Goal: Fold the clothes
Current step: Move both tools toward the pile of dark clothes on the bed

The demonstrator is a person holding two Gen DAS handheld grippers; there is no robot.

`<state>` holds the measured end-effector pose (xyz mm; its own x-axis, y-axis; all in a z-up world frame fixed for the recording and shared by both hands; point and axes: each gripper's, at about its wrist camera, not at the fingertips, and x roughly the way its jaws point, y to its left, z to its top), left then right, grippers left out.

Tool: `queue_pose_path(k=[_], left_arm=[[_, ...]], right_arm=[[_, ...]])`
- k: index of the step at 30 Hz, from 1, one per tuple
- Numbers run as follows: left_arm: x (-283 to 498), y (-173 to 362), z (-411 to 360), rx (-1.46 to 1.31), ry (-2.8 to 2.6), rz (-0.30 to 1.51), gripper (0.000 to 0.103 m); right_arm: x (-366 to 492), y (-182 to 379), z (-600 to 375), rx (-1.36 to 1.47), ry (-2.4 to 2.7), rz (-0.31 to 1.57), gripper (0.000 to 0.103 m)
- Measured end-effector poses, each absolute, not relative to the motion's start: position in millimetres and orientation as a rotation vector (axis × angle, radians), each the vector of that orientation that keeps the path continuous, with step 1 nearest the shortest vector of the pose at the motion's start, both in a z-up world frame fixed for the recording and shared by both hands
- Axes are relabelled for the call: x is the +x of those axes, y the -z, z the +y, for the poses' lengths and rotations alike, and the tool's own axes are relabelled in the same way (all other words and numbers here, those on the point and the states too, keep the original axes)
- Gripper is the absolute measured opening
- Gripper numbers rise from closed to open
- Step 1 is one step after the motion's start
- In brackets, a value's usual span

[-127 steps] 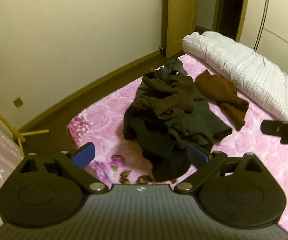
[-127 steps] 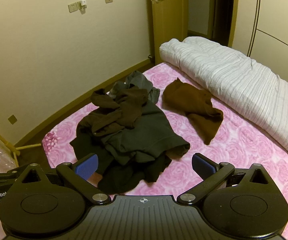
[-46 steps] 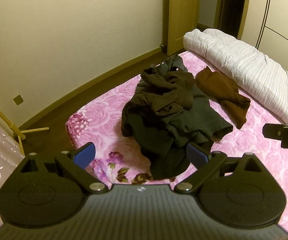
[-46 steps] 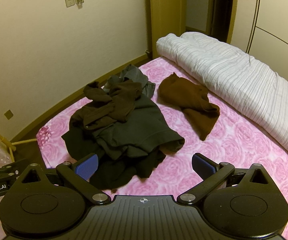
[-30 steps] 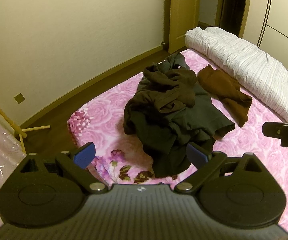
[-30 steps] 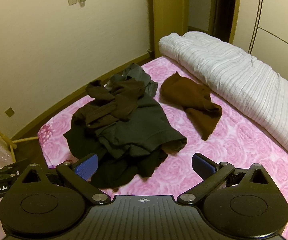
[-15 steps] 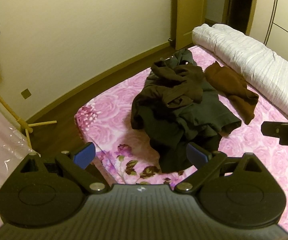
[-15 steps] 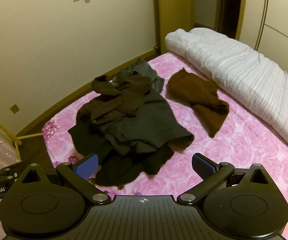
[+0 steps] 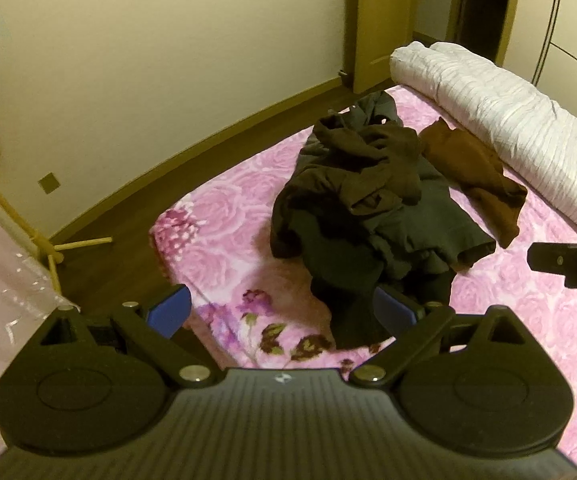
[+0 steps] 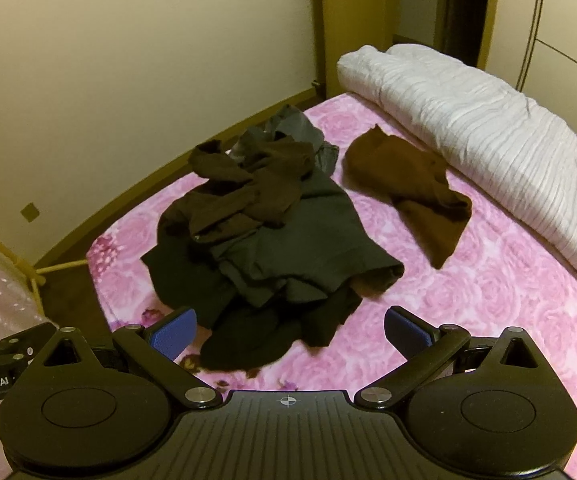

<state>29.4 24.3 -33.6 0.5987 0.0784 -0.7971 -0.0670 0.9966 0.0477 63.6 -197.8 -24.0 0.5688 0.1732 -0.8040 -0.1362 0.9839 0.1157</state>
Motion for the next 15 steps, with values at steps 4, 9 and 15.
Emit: queue_pose_path(k=[4,9,15], left_arm=[[63,44,44,0.037,-0.010,0.932,0.096],[111,51,78,0.070,0.074,0.932,0.096],[161,59,109,0.117,0.177,0.943,0.096]], right_arm=[[84,27,-179,0.054,-0.129,0.949,0.103],[113,29,-147,0.083,-0.068,0.963,0.103],[141,29,-112,0.087,0.032,0.976,0.103]])
